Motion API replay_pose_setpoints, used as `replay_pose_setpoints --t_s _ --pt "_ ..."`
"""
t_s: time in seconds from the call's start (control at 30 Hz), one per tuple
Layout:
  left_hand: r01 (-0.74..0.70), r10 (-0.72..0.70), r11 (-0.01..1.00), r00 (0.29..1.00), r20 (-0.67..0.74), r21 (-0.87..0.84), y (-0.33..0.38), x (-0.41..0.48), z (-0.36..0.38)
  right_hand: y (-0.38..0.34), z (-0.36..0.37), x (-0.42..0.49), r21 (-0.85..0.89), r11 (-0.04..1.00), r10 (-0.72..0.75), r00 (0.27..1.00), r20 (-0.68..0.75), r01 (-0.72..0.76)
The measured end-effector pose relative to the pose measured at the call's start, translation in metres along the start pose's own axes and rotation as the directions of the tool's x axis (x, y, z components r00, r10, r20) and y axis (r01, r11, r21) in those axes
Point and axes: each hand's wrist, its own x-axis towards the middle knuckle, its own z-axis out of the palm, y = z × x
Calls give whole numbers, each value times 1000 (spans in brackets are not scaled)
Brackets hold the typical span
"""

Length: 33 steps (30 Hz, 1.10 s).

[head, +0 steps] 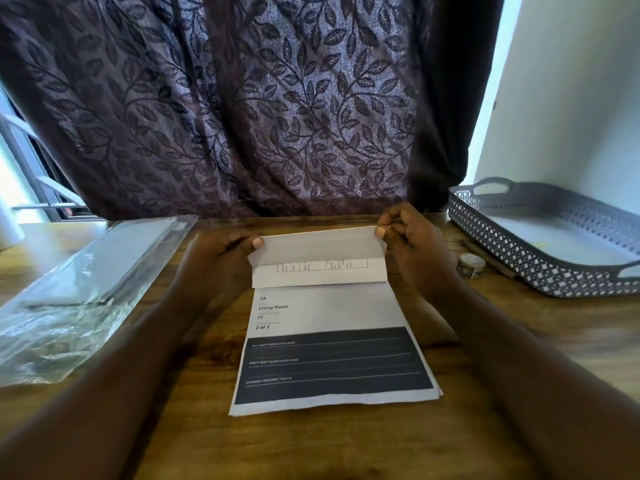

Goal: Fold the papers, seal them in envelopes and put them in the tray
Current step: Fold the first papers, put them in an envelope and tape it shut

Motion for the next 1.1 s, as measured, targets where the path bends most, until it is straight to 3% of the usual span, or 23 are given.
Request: replay_pose_setpoints --t_s 0.1,0.17,0.23,0.3,0.57,0.7,0.8,1.0,1.1 --pt "-2 -1 997 999 -40 -81 4 1 1 0 0 1 12 1000 25 1000 -11 -25" --pt "62 -70 968 997 -28 -245 4 2 5 1 0 1 37 998 54 998 -27 -53" --pt "191 -180 845 981 70 -499 4 2 9 2 2 0 91 991 100 994 -33 -96" --pt "286 -235 728 958 165 -623 2 2 11 3 3 0 117 986 124 992 -21 -121" --pt "397 -337 594 913 232 -700 -1 1 16 3 3 0 300 923 243 969 30 -241" --pt "448 -430 415 864 263 -792 3 0 18 4 0 -3 485 769 387 908 164 -415" --pt "446 -483 333 838 256 -831 5 3 16 7 -1 0 455 778 366 901 232 -433" --pt "464 -487 277 823 293 -842 4 4 17 5 3 0 449 790 287 899 331 -418" --pt "461 -474 279 829 297 -842 4 5 21 3 4 2 470 768 330 898 291 -435"
